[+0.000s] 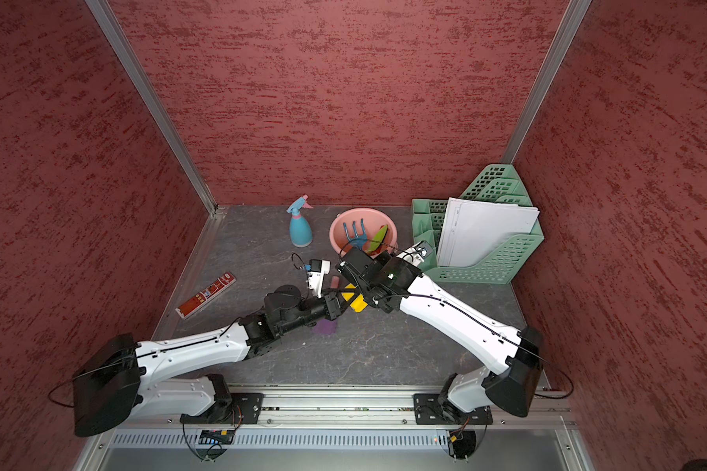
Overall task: Organize the gardening tools
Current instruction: Pick up the gardening tool from the center of the board.
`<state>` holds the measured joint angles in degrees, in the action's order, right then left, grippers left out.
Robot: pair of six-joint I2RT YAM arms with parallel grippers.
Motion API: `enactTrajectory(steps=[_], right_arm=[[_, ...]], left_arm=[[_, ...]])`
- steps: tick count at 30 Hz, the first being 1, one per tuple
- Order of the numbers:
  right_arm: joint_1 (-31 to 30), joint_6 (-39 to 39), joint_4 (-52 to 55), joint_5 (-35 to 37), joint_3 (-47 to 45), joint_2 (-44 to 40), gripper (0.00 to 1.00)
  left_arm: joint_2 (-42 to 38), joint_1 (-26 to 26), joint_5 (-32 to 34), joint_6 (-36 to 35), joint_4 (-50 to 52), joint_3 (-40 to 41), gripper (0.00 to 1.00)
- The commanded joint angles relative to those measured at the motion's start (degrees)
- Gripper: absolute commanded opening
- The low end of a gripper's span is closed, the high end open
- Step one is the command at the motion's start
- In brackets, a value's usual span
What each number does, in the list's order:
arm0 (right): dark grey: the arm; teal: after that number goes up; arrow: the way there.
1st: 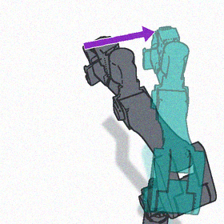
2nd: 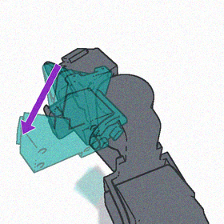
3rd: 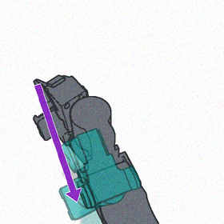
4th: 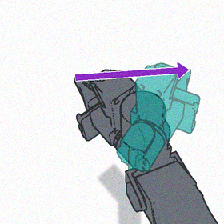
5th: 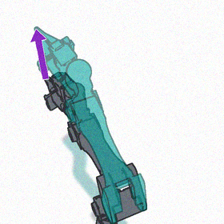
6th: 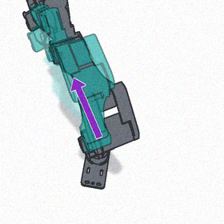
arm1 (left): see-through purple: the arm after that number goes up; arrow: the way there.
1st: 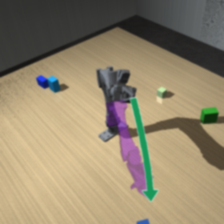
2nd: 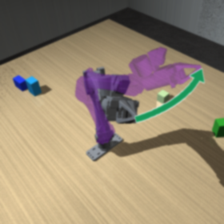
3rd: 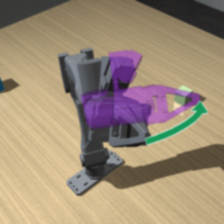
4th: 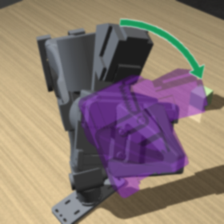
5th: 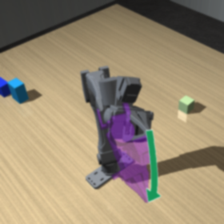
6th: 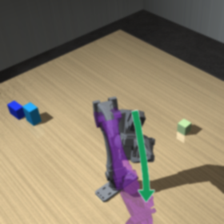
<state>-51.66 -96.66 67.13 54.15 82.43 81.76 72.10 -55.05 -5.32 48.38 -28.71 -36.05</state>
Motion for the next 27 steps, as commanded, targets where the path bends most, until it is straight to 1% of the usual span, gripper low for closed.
enactTrajectory(steps=[1, 2, 4, 6, 7, 9, 10, 11, 12, 15, 16, 19, 22, 25, 27], right_arm=[[0.2, 1.2, -3.7, -0.9, -1.6, -2.2, 0.00], [0.2, 2.7, -4.9, -1.3, -2.1, -2.8, 0.00], [0.3, 6.7, -6.8, -1.8, -3.8, -4.5, 0.22], [0.3, 11.2, -9.2, -1.7, -6.7, -7.8, 0.41], [0.3, 16.8, -13.1, -1.8, -8.9, -10.3, 0.53], [0.3, 27.7, -20.2, -3.3, -12.7, -15.1, 0.71], [0.5, 35.5, -24.2, -5.5, -14.0, -17.2, 0.82], [0.6, 41.8, -25.8, -7.9, -14.1, -18.6, 0.93], [0.7, 47.2, -25.6, -10.5, -13.5, -19.3, 0.98], [0.7, 63.5, -22.8, -20.4, -10.8, -19.8, 0.98], [0.7, 69.5, -22.7, -25.2, -10.6, -20.1, 0.98], [0.4, 82.0, -20.2, -35.7, -10.1, -20.7, 0.98], [-0.5, 90.9, -15.6, -37.9, -9.2, -19.4, 0.98], [-2.5, 97.5, -12.5, -33.0, -9.2, -17.7, 0.98], [-3.9, 101.8, -14.3, -30.3, -10.7, -18.6, 0.98]], left_arm=[[0.3, 0.0, 0.7, -0.4, -1.6, -1.9, 0.00], [0.0, 0.0, 0.9, -0.4, -0.9, -2.0, 0.00], [-1.3, 0.4, 1.2, -0.6, 2.5, -2.3, 0.00], [-3.3, 1.0, 1.6, -1.1, 7.8, -2.8, 0.00], [-4.4, 1.4, 1.4, -1.4, 11.0, -3.1, 0.00], [-6.7, 3.0, 0.7, -2.2, 17.5, -3.7, 0.00], [-8.0, 3.9, 0.1, -2.8, 21.0, -4.2, 0.00], [-9.5, 4.8, -0.4, -3.5, 24.4, -4.7, 0.00], [-10.7, 5.9, -1.0, -4.5, 27.6, -5.0, 0.00], [-14.3, 9.2, -3.5, -8.6, 37.4, -7.4, 0.00], [-15.2, 10.4, -5.0, -10.7, 41.2, -8.6, 0.00], [-16.2, 13.1, -7.0, -16.7, 52.9, -13.6, 0.00], [-15.8, 15.2, -9.2, -21.9, 61.6, -18.3, 0.00], [-15.0, 16.5, -10.8, -26.2, 68.6, -23.4, 0.00], [-13.9, 17.2, -10.6, -28.4, 73.5, -26.6, 0.00]])
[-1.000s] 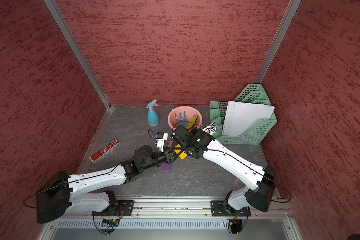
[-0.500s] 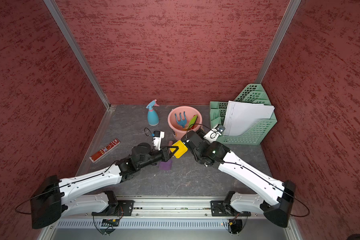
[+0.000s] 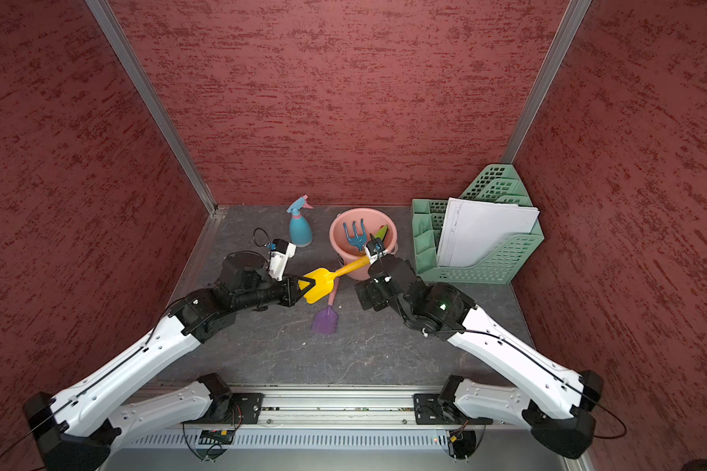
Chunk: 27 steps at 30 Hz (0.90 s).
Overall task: Organize the gardening tools
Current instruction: Pick up the gardening tool from the center of the board.
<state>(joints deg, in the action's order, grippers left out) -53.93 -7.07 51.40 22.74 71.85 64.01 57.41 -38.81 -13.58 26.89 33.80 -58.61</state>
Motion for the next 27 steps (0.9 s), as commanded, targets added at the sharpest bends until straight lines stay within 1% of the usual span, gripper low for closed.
enactTrajectory(steps=[1, 4, 10, 13, 17, 20, 22, 26, 27], right_arm=[[-2.2, 15.2, -0.8, 1.6, -1.4, -2.1, 0.98], [-3.5, 22.9, -6.8, 2.0, -4.9, -5.2, 0.98], [-6.7, 35.3, -10.9, -0.1, -6.4, -4.8, 0.98], [-7.8, 39.0, -12.8, -3.3, -6.8, -3.8, 0.98], [-8.4, 42.1, -14.0, -6.3, -7.2, -2.0, 0.94], [-8.4, 43.2, -14.9, -8.6, -7.1, -0.8, 0.89], [-8.5, 43.2, -14.8, -9.8, -6.7, 0.5, 0.84], [-8.5, 43.2, -15.8, -10.8, -6.7, 2.0, 0.69], [-8.5, 43.2, -16.1, -11.1, -6.7, 2.2, 0.64]], left_arm=[[1.4, 1.3, -2.4, -8.2, 13.4, -5.6, 0.00], [2.9, 2.0, -2.8, -11.0, 18.6, -9.4, 0.00], [6.2, 2.0, -6.1, -14.9, 25.3, -16.3, 0.00], [7.5, 2.0, -7.0, -16.4, 27.2, -18.8, 0.00], [8.8, 2.0, -8.5, -18.4, 29.1, -21.7, 0.00], [10.0, 1.9, -9.2, -19.8, 31.1, -23.7, 0.00], [10.5, 1.7, -9.4, -20.6, 31.6, -24.3, 0.00], [11.1, 1.5, -9.5, -21.2, 32.1, -24.9, 0.00], [11.2, 1.4, -9.6, -21.1, 32.1, -24.9, 0.00]])
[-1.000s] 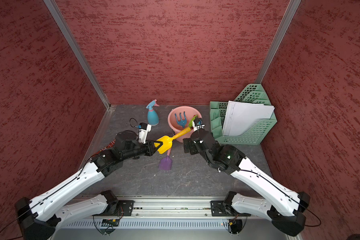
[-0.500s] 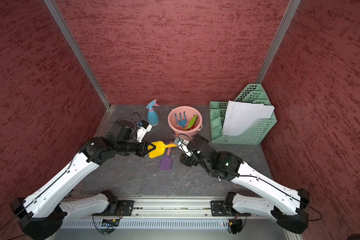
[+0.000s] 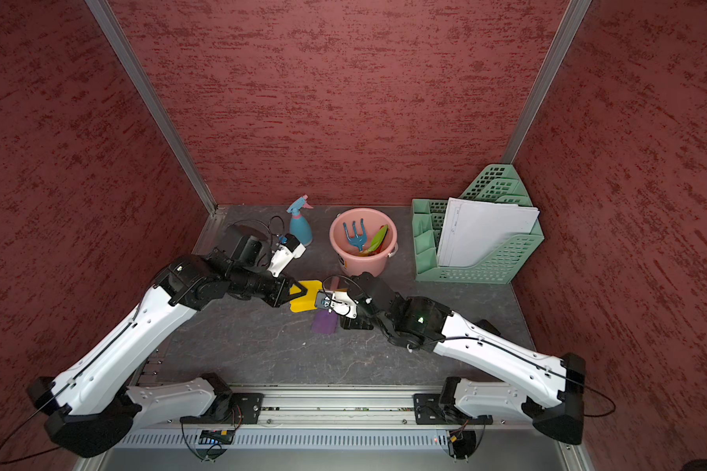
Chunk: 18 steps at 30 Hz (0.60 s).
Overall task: Organize the gardening tools
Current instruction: Pick up the gardening tool from the center of the board.
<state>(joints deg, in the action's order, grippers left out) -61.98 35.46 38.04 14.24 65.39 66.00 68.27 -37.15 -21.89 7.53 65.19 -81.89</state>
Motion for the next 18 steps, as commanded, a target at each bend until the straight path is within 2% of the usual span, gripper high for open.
enactTrajectory(steps=[1, 4, 18], right_arm=[[-0.4, 0.6, -2.9, -2.9, -0.3, 0.4, 0.59], [-0.4, 0.4, -3.1, -3.3, -0.5, 1.0, 0.47], [-0.5, -2.7, -6.6, -0.1, -4.4, -0.3, 0.03]], left_arm=[[0.4, -0.3, -1.2, -1.8, 0.6, -1.6, 0.00], [0.4, -0.3, -1.6, -1.6, 0.1, -1.6, 0.00], [-0.5, -0.3, -6.1, 0.1, -4.0, -0.8, 0.00]])
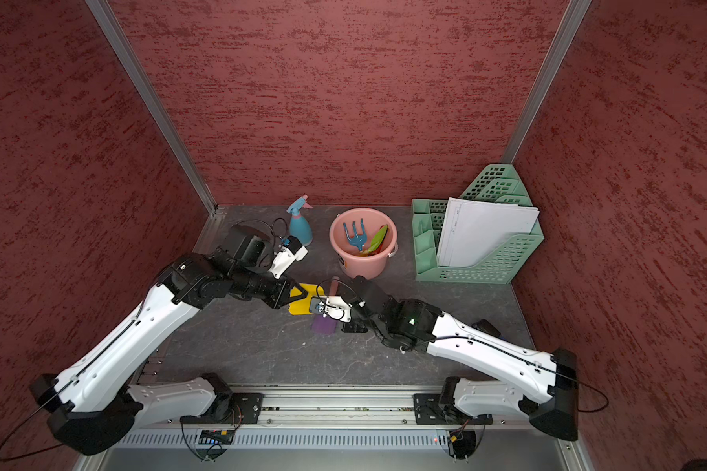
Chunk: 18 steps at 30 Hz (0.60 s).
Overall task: Organize the gardening tools
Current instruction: Pick up the gardening tool from the center of the board.
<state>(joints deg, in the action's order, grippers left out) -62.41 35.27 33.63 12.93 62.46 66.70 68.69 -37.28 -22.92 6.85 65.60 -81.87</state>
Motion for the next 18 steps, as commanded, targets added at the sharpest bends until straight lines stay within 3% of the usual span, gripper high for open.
enactTrajectory(steps=[1, 4, 9, 11, 15, 18], right_arm=[[-0.1, -2.7, -2.8, 1.5, -1.9, -1.2, 0.02], [-0.1, -3.8, -4.0, 2.0, -2.7, -1.8, 0.00], [-0.1, -5.8, -5.9, 3.2, -4.4, -2.7, 0.00], [0.0, -6.4, -6.8, 4.0, -5.1, -3.0, 0.00], [0.2, -8.6, -9.0, 6.1, -6.9, -3.5, 0.00], [1.7, -12.2, -11.5, 7.2, -8.1, -4.0, 0.00]], left_arm=[[-0.9, -0.2, -5.2, 0.9, -4.5, -0.8, 0.00], [-1.1, -0.1, -5.4, 1.6, -5.2, -0.8, 0.03], [-1.4, 0.2, -4.4, 2.3, -5.8, -0.8, 0.62], [-1.9, 0.4, -3.2, 2.5, -5.9, -0.7, 0.77], [-4.9, 2.3, 0.2, 3.9, -7.9, 1.4, 0.97], [-8.7, 4.8, 1.8, 5.9, -10.9, 4.5, 1.00]])
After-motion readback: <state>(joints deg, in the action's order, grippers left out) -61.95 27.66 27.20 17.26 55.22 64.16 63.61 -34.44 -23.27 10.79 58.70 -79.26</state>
